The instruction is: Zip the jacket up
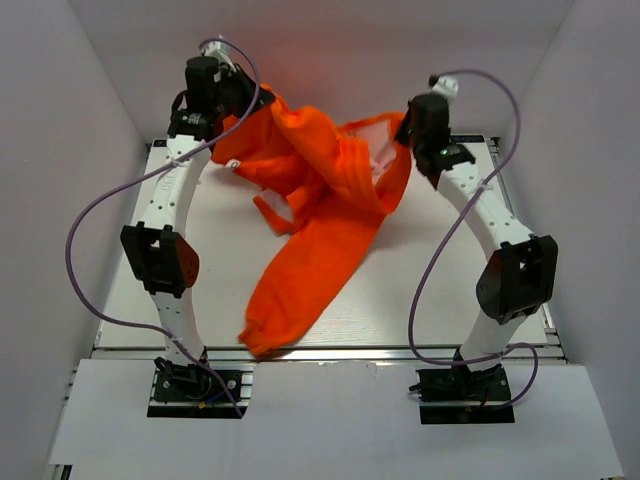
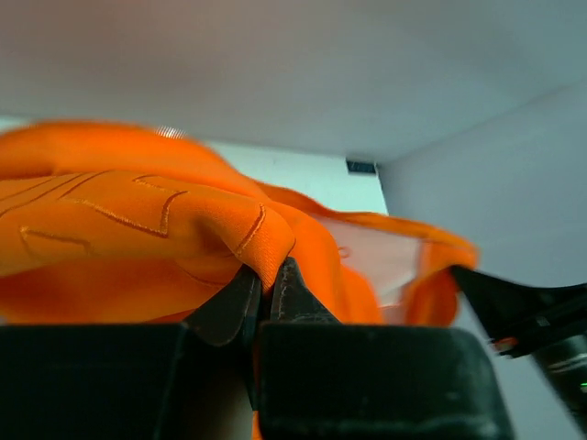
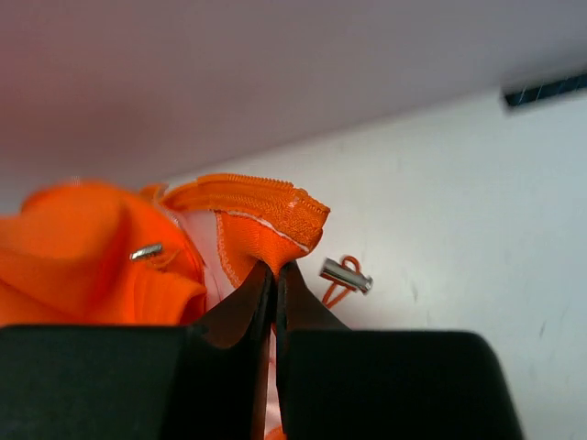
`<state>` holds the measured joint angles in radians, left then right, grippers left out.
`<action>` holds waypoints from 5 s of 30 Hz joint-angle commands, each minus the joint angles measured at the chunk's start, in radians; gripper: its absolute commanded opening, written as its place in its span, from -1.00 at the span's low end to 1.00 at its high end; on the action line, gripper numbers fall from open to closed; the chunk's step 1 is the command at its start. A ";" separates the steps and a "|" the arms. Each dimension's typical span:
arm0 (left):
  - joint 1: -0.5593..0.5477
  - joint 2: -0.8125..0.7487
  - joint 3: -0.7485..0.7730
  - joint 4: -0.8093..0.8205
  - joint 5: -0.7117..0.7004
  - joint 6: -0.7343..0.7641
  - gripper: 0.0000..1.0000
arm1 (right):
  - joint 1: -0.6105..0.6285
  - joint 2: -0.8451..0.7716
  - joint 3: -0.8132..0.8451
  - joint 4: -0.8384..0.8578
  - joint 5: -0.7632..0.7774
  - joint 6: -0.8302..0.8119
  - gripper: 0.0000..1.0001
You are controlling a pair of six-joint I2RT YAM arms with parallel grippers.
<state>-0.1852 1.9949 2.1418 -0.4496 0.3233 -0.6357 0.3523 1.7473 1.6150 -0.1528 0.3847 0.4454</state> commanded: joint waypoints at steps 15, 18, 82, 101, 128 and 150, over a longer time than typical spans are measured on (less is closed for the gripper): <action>-0.002 -0.795 -1.181 -0.006 -0.069 -0.074 -1.00 | -0.058 -0.298 -0.454 -0.077 -0.182 -0.329 -1.00; -0.003 -0.870 -1.351 -0.091 -0.040 -0.087 -1.00 | -0.058 -0.376 -0.668 -0.042 -0.251 -0.254 -1.00; -0.138 0.452 -0.029 -0.018 -0.087 0.136 -1.00 | 0.372 -0.549 -0.975 -0.123 -0.247 -0.014 0.77; -0.371 -0.546 -1.292 -0.175 -0.181 -0.085 -1.00 | -0.052 0.592 0.332 -0.325 -0.170 -0.183 -0.01; -0.338 -0.173 -0.626 -0.078 -0.233 0.232 0.96 | 0.125 -0.692 -0.918 -0.390 -0.533 0.101 0.76; -0.249 -0.095 -0.899 -0.026 -0.237 0.100 0.96 | -0.145 0.416 0.008 -0.201 -0.515 -0.135 -0.23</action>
<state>-0.4656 1.8942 1.2675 -0.3973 0.1055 -0.5072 0.2775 2.0029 1.3617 -0.3378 -0.1459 0.4107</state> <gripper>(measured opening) 0.978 0.383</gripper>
